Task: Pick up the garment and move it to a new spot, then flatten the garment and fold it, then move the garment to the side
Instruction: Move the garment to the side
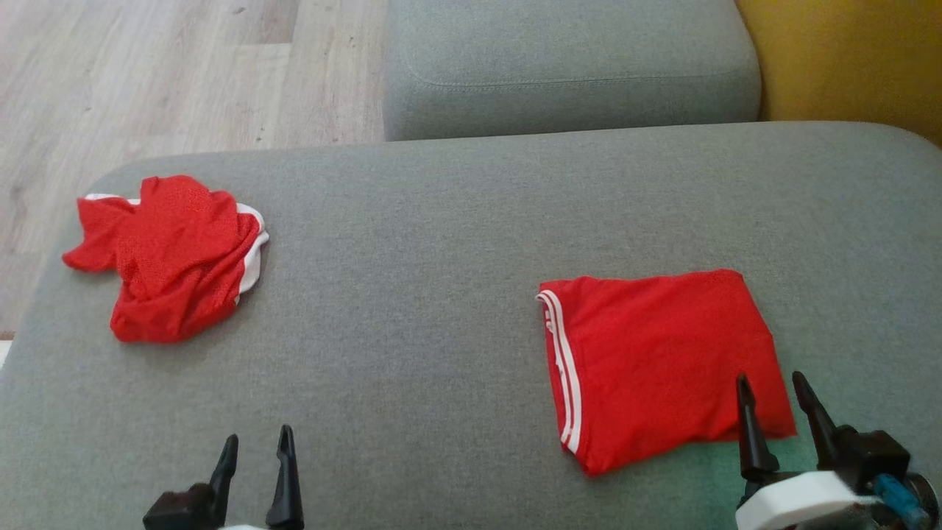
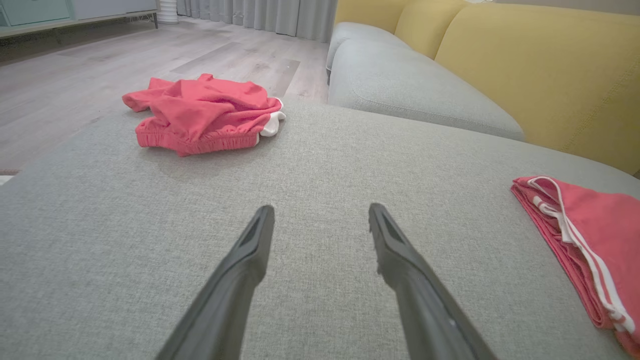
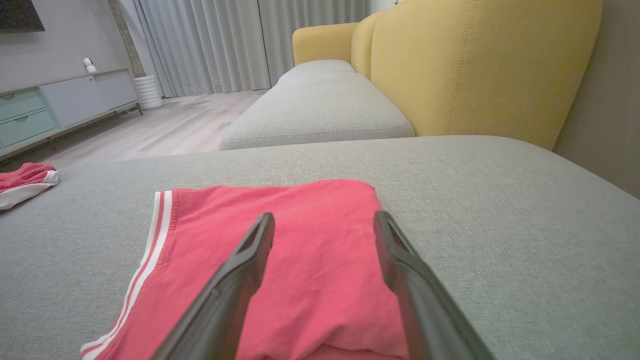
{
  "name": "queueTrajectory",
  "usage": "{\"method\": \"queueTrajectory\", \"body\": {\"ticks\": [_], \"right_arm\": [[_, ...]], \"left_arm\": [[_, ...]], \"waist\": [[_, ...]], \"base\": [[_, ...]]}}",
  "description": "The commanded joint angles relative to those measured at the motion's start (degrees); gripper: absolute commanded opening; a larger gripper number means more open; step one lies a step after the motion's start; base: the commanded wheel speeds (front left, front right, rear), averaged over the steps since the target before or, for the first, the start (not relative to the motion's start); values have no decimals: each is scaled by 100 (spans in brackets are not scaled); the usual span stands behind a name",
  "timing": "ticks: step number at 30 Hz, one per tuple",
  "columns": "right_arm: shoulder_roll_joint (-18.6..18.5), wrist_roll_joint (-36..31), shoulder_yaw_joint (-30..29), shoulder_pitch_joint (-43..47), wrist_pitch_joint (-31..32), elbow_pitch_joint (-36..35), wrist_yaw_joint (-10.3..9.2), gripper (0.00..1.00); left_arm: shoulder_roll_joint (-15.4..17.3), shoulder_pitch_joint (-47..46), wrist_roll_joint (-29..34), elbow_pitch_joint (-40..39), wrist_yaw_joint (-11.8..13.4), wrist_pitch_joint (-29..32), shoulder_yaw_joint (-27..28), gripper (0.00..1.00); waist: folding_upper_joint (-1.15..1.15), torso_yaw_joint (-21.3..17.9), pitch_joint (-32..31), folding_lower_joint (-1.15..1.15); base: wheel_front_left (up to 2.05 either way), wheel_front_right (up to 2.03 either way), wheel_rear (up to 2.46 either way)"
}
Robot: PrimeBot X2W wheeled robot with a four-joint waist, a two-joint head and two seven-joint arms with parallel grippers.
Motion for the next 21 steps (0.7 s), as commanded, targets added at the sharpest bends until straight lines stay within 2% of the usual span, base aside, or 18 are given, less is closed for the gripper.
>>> {"method": "queueTrajectory", "body": {"ticks": [1,10,21], "right_arm": [[-116,7,130,-184,-77,-185,-4,100],[-180,12,254,-279,-78,-171,-4,100],[-292,65,401,-395,-78,-39,-4,100]], "left_arm": [[-27,-118,53,-212,3,-70,232,100],[-27,-126,98,-197,-25,-70,306,100],[-27,-231,319,-8,-272,-70,436,100]], "waist": [[0,24,-3,0],[0,55,10,0],[0,103,35,0]], "base": [[0,0,0],[0,0,0],[0,0,0]]}}
